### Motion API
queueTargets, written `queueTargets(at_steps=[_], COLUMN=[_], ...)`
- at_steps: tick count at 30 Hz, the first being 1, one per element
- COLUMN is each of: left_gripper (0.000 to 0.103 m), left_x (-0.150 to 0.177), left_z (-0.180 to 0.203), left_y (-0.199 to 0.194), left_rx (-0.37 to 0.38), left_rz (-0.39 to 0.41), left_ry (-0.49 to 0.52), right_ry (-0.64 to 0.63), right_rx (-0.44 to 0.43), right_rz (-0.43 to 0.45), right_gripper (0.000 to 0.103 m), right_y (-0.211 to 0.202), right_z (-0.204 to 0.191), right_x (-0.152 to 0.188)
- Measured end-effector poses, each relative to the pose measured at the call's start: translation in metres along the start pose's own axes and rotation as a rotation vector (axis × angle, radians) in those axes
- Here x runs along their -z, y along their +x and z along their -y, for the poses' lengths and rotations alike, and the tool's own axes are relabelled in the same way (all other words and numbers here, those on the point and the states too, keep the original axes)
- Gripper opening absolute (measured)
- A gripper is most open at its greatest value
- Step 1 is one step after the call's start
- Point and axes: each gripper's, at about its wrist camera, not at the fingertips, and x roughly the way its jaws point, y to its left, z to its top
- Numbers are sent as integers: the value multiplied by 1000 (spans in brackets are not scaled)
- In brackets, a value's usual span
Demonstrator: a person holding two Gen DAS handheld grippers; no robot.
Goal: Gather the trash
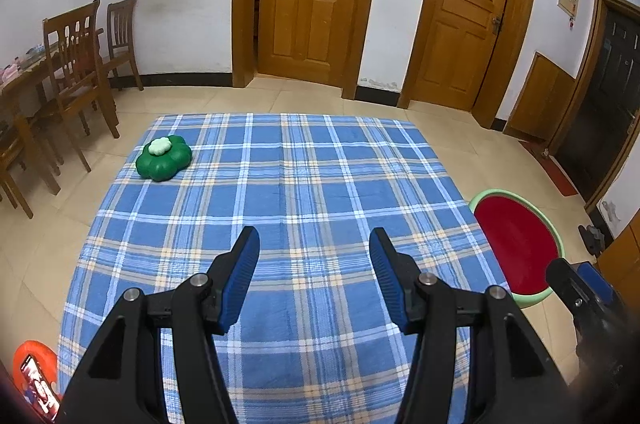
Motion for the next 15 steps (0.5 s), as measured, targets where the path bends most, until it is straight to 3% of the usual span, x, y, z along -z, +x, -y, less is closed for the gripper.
queueTargets(at_steps=[15], left_gripper=[57], left_x=[0], left_z=[-1], left_y=[0], left_rx=[-5], left_rz=[0], left_ry=[-1], right_ry=[1], right_rx=[0], right_rz=[0], right_gripper=[101], right_y=[0], right_z=[0], right_x=[0])
